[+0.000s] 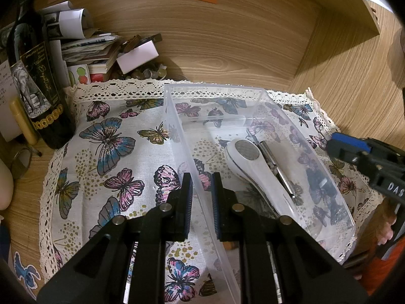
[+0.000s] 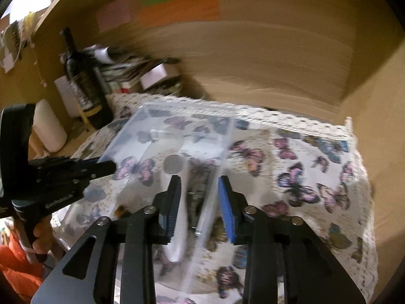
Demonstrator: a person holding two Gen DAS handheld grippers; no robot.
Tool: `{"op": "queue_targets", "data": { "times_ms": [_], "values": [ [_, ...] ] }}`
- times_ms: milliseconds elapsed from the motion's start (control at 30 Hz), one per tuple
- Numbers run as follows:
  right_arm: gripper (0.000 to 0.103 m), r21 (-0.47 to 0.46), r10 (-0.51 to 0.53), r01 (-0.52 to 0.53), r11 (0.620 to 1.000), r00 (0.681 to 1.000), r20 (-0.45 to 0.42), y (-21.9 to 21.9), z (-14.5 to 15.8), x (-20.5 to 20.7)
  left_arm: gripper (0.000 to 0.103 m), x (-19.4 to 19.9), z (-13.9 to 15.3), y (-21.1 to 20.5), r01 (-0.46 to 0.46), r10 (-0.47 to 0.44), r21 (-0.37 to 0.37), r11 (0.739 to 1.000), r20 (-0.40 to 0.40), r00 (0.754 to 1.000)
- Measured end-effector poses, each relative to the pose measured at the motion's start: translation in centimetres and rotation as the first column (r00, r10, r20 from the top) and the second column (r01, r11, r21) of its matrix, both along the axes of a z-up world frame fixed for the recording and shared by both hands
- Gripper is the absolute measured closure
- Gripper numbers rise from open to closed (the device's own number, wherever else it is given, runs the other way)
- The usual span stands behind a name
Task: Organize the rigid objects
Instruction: 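Lower the black-and-gold bottle into the clear box and open the right gripper, then grasp the black round cap on the cloth with the right gripper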
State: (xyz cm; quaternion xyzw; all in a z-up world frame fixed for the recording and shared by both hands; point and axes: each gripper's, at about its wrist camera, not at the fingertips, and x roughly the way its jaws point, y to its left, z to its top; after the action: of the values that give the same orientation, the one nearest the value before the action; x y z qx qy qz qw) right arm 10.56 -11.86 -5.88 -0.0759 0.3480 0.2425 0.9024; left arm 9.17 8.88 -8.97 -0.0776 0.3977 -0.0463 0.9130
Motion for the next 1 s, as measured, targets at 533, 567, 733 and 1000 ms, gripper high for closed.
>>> {"op": "queue_targets", "data": {
  "times_ms": [533, 567, 733, 1000],
  "values": [
    [0.063, -0.056, -0.265, 0.261, 0.964, 0.961, -0.073, -7.8, -3.5, -2.2, 0.089, 0.0, 0.0, 0.0, 0.001, -0.001, 0.004, 1.0, 0.0, 1.0],
    [0.063, -0.054, -0.264, 0.26, 0.964, 0.96, -0.09, -7.8, -3.9, -2.5, 0.089, 0.0, 0.0, 0.0, 0.002, -0.002, 0.005, 1.0, 0.0, 1.0],
    [0.063, -0.076, -0.248, 0.239, 0.968, 0.958, -0.145, -7.2, -6.4, -3.8, 0.089, 0.1, 0.1, 0.2, 0.007, -0.007, 0.01, 1.0, -0.001, 1.0],
    [0.073, -0.082, -0.27, 0.26, 0.962, 0.95, -0.154, -7.3, -8.1, -4.8, 0.089, 0.1, 0.0, 0.2, 0.008, -0.008, 0.011, 1.0, 0.0, 1.0]
  ]
}}
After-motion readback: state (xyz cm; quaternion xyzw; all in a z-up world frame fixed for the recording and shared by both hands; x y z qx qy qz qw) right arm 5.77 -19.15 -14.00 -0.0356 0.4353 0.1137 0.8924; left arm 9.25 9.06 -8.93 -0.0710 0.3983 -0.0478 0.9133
